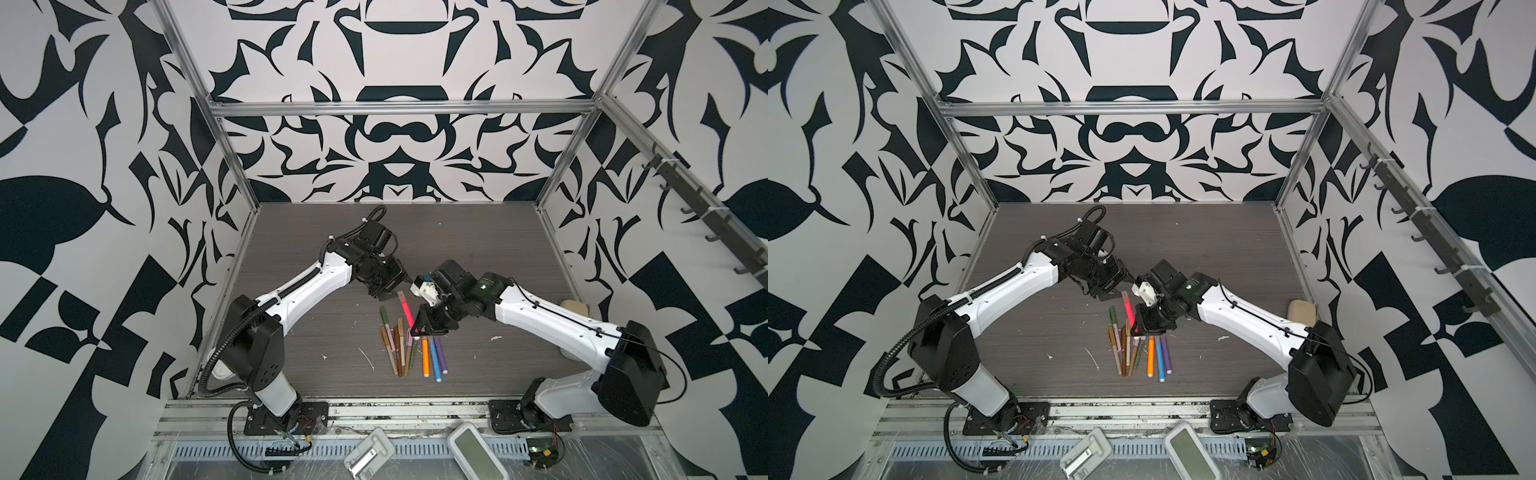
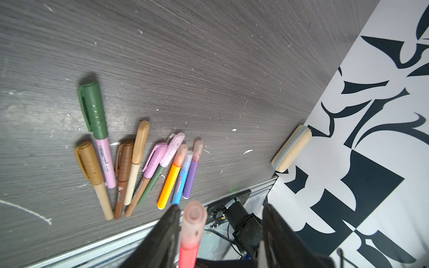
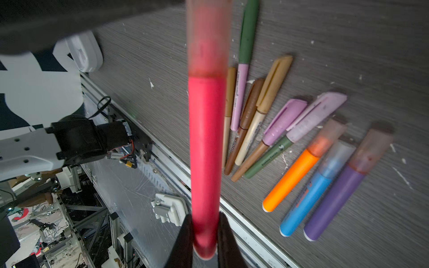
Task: Open the pen caps
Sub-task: 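Lift the pink highlighter and bring its cap into the left gripper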
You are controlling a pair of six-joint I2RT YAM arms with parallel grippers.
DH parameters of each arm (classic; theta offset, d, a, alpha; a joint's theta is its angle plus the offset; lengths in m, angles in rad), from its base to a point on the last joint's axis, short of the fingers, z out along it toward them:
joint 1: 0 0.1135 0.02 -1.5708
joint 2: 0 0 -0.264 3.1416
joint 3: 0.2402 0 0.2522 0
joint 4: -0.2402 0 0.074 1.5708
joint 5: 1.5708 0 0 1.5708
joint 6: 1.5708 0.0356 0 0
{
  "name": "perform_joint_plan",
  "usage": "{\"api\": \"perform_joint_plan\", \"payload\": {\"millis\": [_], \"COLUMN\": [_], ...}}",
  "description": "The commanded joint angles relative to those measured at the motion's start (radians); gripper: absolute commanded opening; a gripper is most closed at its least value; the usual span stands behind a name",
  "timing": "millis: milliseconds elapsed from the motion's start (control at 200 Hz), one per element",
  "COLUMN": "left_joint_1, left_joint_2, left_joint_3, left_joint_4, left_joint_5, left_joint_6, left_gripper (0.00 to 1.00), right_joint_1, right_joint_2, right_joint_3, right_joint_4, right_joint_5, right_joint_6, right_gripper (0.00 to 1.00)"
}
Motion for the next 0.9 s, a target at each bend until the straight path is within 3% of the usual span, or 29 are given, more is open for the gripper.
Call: {"api": "perform_joint_plan", "payload": {"millis": [0,325,690,845,895], "left_joint_1": [0.004,0.004,0.002,0.001,0.001], "left_joint_2": [0.019,0.028,0.036,0.040,0.041], "left_joint_3": [0.003,0.005,0.003,0.007,0.010], "left_joint_4": [-0.001,-0.005,-0.003,-0.008,-0.018], "left_joint_5": [0.031,0.035,0.041,0.043,0.042], "left_joint_6": [0.001,0.017,0.034,0.060,0.068], "left_gripper": [0.53,0.26,0.29,0.00,0.00], "right_joint_1": [-0.014,-0.053,-0.067,-0.067,-0.068], "right_joint_2": [-0.002,-0.016,-0.027,-0.037,-0.039], "right_joint_3": [0.048,0.056,0.081,0.089,0.092], "right_joint_4": [0.017,0.008,-0.023,-0.034,-0.037], "right_joint_5": [-0.026,-0.036,-0.084,-0.084,-0.079], "right_joint_6": [0.014,0.008,-0.012,-0.013,-0.013], "right_gripper": [0.00,0.00,0.00,0.00,0.00]}}
